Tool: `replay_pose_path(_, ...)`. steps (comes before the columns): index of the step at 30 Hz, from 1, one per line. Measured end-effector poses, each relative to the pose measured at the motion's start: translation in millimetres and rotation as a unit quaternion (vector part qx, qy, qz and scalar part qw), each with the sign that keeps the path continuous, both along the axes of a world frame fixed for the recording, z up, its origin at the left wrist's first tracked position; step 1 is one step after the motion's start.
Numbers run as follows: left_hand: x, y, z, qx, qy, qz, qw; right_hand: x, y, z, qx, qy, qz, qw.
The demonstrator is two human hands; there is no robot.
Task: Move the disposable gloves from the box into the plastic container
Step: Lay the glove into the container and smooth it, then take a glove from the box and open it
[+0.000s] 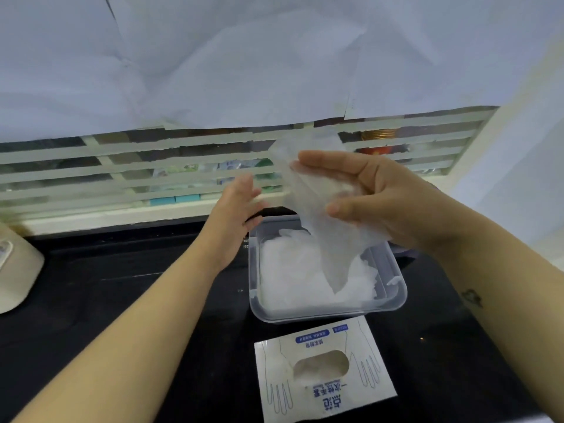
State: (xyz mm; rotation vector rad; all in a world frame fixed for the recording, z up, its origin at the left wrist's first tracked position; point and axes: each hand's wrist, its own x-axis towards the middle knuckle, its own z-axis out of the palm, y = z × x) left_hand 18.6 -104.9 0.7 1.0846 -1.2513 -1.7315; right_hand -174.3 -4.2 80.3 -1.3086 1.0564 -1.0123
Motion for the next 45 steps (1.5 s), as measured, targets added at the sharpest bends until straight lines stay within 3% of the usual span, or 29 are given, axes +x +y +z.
replay_pose_path(4,1.8,7.5,-17.7,0.143,0.1,-0.063,0.983,11.8,-5.1,6.5,0.007,-0.125,0.041,0.991)
replay_pose_path(7,7.3,20.3,-22.0,0.264,0.235,-0.153,0.923,16.1,-8.3,8.6,0.02,-0.245,0.056,0.968)
replay_pose_path(9,12.2,29.5,-23.8,0.285,0.304,-0.187,0.89,15.4,-8.3,6.8,0.03,-0.294,0.027,0.955)
replay_pose_path(11,17.5,37.0,-21.5,0.248,0.332,-0.208,0.886,10.6,-5.8,-0.3,0.043,-0.295,-0.023,0.954)
replay_pose_path(16,29.7,40.6,-21.2,0.222,0.311,-0.12,0.916,-5.1,2.4,-33.1,0.105,-0.231,-0.097,0.962)
replay_pose_path(22,34.6,36.2,-22.8,0.213,0.18,-0.054,0.959,-19.2,7.8,-64.6,0.146,-0.161,-0.148,0.965)
replay_pose_path(25,34.4,37.5,-26.4,0.194,0.113,-0.012,0.975,-21.9,9.8,-73.1,0.152,-0.069,-0.159,0.973)
replay_pose_path(28,37.1,39.0,-31.7,0.204,0.084,0.029,0.975,-19.7,10.7,-74.2,0.16,-0.045,-0.153,0.974)
replay_pose_path(37,37.7,41.5,-28.9,0.229,0.151,0.094,0.957,-14.5,0.0,-57.4,0.123,-0.189,-0.141,0.964)
replay_pose_path(43,34.5,48.8,-23.7,0.246,0.163,0.128,0.947,-19.5,2.9,-75.5,0.163,-0.146,-0.181,0.959)
replay_pose_path(45,37.6,47.6,-28.1,0.256,0.145,0.158,0.943,-24.2,4.7,-85.3,0.167,-0.075,-0.191,0.964)
